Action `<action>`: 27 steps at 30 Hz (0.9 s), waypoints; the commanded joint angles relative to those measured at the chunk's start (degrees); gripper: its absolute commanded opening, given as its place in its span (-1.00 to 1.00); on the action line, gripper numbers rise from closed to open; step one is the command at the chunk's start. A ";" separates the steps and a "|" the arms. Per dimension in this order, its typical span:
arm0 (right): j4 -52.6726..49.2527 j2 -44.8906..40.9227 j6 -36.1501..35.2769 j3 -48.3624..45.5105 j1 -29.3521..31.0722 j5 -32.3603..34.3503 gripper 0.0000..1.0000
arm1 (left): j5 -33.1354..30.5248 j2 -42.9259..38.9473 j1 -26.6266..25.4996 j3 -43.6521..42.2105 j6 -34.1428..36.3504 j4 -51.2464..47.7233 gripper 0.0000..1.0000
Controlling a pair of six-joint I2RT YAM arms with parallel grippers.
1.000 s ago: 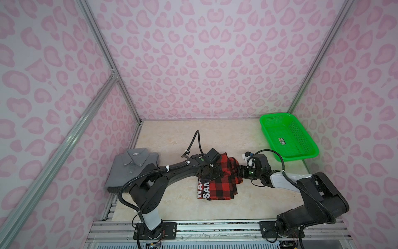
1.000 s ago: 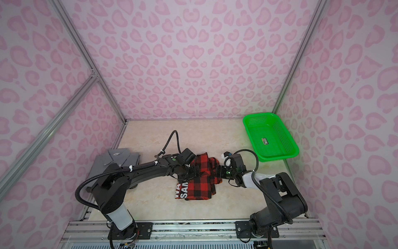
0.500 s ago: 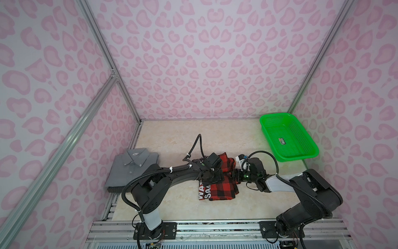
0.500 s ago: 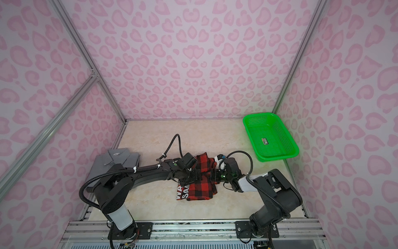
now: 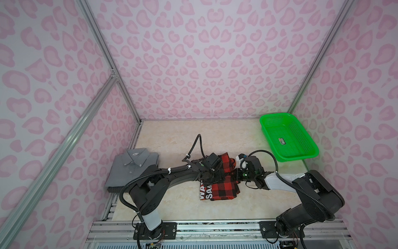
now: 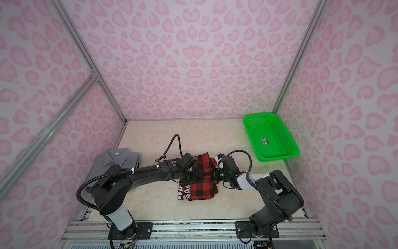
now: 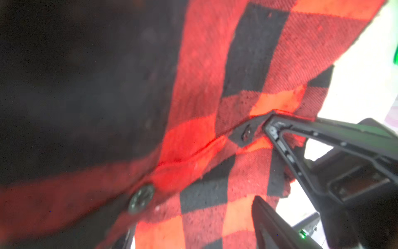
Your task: Fold and stack the long sleeve shirts
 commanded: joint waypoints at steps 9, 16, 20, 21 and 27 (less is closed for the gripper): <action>-43.17 -17.64 -11.45 14.77 0.06 19.49 -1.00 | -5.74 -22.51 2.81 10.16 2.55 -16.98 0.80; -71.65 -21.79 -16.41 32.55 5.09 37.53 -1.00 | -7.05 -35.67 5.16 4.99 1.10 -15.80 0.81; -84.74 -16.82 -16.16 43.43 12.69 53.69 -1.00 | -5.97 -40.57 5.87 0.22 0.67 -11.77 0.81; -86.82 -15.16 -15.67 45.17 14.00 55.72 -1.00 | -5.66 -41.41 6.02 -0.93 0.67 -11.07 0.81; -90.35 -0.66 -9.32 49.28 23.82 62.15 -1.00 | -5.39 -47.45 7.02 -8.69 -0.02 -8.40 0.83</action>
